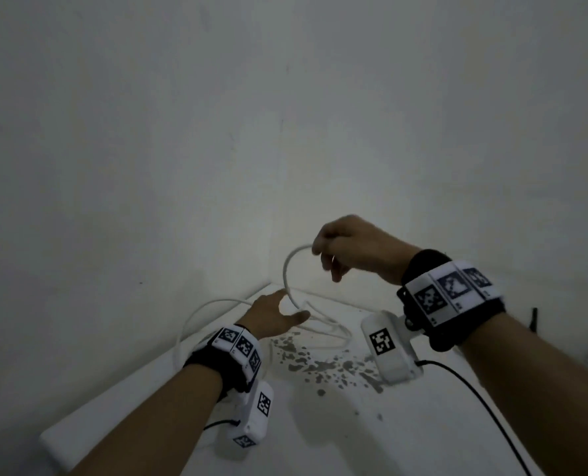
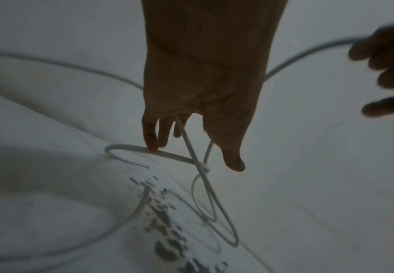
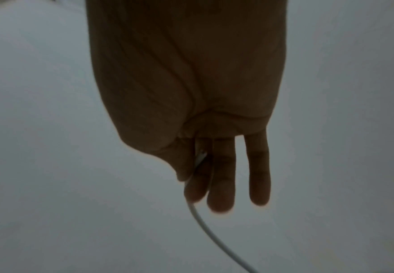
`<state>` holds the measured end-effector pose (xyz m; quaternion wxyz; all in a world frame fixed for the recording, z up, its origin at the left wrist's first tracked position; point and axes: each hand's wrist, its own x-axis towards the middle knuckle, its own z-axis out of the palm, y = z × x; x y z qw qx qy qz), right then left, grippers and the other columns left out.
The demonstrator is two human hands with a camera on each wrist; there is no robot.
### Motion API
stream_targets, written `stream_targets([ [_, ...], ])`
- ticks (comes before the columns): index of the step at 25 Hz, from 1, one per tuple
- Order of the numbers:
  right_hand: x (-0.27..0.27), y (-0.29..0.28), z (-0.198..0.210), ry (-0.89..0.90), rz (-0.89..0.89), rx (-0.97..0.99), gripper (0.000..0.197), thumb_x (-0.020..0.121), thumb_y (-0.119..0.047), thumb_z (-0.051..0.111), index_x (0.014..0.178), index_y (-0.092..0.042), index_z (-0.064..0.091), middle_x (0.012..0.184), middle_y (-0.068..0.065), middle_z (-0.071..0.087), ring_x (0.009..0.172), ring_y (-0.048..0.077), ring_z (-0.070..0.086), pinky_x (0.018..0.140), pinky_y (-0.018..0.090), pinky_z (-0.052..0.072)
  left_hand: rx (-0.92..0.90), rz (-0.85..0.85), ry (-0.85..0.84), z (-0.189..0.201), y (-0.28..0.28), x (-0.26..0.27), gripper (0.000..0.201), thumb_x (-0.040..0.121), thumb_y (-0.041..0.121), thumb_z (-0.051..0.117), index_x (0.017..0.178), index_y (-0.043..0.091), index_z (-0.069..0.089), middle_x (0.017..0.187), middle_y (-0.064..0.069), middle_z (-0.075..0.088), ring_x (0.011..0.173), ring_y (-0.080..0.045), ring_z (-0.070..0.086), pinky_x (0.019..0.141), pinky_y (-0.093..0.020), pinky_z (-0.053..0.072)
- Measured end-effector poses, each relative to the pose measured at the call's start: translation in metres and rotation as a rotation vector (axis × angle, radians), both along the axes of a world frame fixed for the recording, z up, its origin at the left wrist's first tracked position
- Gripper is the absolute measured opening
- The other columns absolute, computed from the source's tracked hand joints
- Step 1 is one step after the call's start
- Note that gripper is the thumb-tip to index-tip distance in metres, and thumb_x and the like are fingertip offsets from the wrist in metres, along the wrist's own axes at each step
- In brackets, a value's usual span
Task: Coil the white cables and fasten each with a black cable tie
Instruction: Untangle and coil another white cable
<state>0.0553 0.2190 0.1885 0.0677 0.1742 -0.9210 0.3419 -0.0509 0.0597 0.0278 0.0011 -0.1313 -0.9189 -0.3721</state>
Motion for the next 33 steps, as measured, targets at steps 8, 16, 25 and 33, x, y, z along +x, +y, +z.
stream_targets([
  [8,0.073,0.098,0.061,0.311,-0.257,-0.707,0.025,0.104,-0.013,0.042,0.095,-0.003,0.063,0.071,0.004,0.058,0.048,0.018,0.058,0.063,0.034,0.055,-0.644,-0.036,0.028,0.013,0.114,0.032,0.061,0.099,0.056,0.036,0.13,0.006,0.055,0.133,-0.012,0.057,0.109,-0.027,0.06,0.088,-0.031,0.046],
  [16,0.091,0.163,0.063,0.378,-0.407,-1.033,0.023,0.103,-0.012,0.036,0.099,-0.009,0.058,0.073,0.002,0.055,0.045,0.016,0.057,0.062,0.034,0.054,0.108,-0.132,0.03,0.051,0.148,0.028,0.039,0.095,0.047,0.055,0.127,0.028,0.063,0.141,-0.003,0.056,0.124,-0.023,0.054,0.092,-0.031,0.05],
  [25,0.091,0.21,0.006,0.221,-0.47,-1.144,0.023,0.105,-0.02,0.037,0.096,-0.013,0.057,0.076,0.003,0.057,0.054,0.019,0.059,0.069,0.039,0.056,0.694,-0.24,-0.265,-0.004,0.206,0.073,0.096,0.083,0.05,0.07,0.155,0.039,0.006,0.16,-0.001,0.026,0.141,-0.026,0.036,0.108,-0.041,0.039],
  [33,0.097,0.294,-0.089,-0.226,-1.042,-0.12,0.018,0.097,-0.014,0.052,0.103,0.003,0.056,0.105,0.024,0.067,0.079,0.032,0.062,0.067,0.035,0.046,1.142,-0.16,-0.42,0.053,0.204,0.07,0.022,0.105,0.039,0.033,0.092,0.026,0.047,0.113,-0.008,0.066,0.094,-0.025,0.067,0.086,-0.039,0.042],
])
